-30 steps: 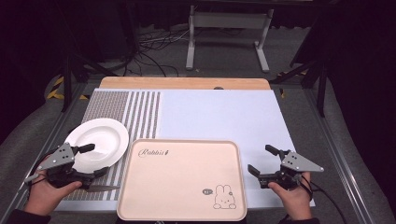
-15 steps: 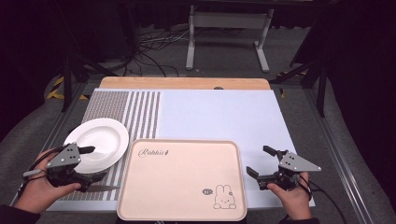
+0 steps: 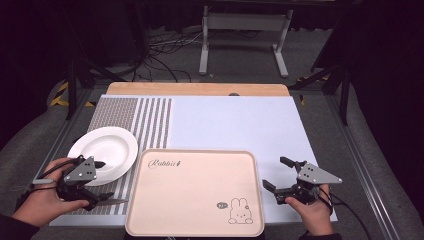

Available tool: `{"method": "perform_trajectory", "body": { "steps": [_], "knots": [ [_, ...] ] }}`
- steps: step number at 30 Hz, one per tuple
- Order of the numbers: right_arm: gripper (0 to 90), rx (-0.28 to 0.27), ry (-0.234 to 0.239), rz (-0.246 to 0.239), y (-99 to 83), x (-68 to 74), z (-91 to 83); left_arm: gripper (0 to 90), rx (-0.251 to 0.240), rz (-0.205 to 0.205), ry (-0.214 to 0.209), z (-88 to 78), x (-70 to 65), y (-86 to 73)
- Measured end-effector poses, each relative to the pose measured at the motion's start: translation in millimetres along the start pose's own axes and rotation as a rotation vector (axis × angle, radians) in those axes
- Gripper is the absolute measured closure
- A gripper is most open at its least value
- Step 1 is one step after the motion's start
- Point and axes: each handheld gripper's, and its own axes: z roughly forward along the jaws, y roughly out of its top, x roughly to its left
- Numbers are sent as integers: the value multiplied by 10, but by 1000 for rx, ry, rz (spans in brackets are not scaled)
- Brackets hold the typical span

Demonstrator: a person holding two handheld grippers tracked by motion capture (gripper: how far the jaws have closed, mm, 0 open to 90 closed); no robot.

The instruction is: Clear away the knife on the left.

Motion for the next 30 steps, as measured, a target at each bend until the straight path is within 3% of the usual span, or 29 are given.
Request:
{"method": "perform_trajectory", "body": {
  "steps": [7, 9, 12, 13, 14, 17, 30],
  "knots": [
    [22, 4, 9, -6, -2, 2, 2, 109, 96, 57, -35, 3, -8, 7],
    [22, 1, 7, -5, -2, -2, 5, 128, 125, 68, -69, 8, -1, -7],
    [22, -1, 11, -7, 8, 5, 11, 144, 180, 86, -81, 19, 8, -28],
    [22, -2, 15, -8, 10, 9, 12, 156, 204, 98, -107, 27, 13, -38],
    [22, -1, 18, -11, 11, 12, 12, 184, 204, 98, -107, 27, 13, -38],
    [22, 0, 17, -11, 9, 13, 16, 181, 266, 111, -127, 50, 6, -67],
    [22, 4, 29, -17, 6, 19, 22, 228, 354, 164, -161, 40, 22, -88]
  ]
}}
